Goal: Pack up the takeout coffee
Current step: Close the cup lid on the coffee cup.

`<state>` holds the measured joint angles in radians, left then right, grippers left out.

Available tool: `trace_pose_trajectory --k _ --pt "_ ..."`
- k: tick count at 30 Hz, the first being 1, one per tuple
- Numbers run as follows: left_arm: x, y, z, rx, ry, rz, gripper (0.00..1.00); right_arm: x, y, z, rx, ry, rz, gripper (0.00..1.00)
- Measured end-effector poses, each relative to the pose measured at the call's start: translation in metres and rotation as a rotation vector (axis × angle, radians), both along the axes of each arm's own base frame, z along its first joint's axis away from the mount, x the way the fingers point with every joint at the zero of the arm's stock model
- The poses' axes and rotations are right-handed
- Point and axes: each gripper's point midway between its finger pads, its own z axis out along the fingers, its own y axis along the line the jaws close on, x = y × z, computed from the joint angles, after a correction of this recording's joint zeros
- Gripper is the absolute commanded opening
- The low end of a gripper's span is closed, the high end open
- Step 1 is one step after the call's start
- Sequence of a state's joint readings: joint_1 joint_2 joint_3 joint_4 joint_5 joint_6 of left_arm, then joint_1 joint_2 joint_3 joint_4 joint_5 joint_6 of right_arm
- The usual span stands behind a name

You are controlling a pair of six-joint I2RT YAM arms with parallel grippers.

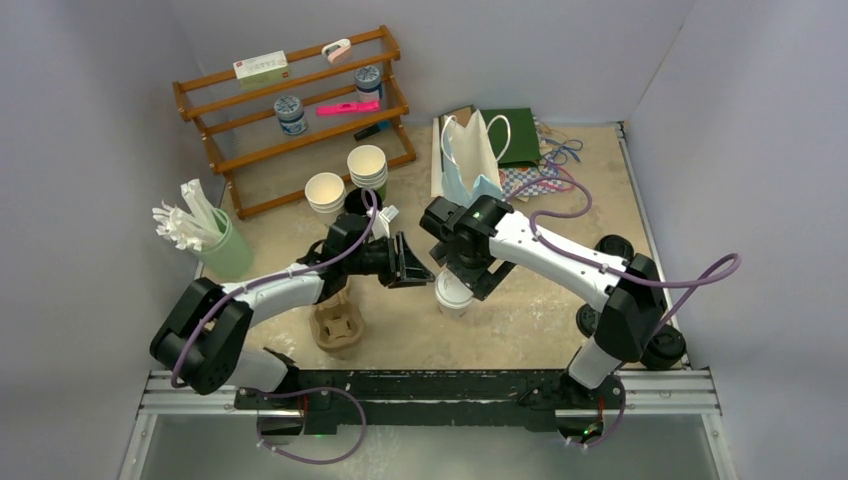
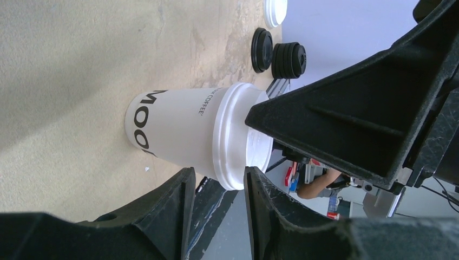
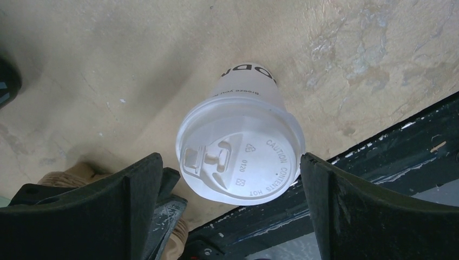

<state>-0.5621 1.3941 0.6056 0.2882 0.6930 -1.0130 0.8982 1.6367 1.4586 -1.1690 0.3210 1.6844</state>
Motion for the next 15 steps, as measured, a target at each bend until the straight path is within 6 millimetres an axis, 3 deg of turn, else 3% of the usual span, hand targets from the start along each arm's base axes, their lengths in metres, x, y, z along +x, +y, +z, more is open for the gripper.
trace_pose_trajectory --k 15 --pt "-0.003 0.001 -0.012 0.015 0.034 -0.009 0.41 -0.003 0.003 -0.007 -0.003 0.035 0.009 0.86"
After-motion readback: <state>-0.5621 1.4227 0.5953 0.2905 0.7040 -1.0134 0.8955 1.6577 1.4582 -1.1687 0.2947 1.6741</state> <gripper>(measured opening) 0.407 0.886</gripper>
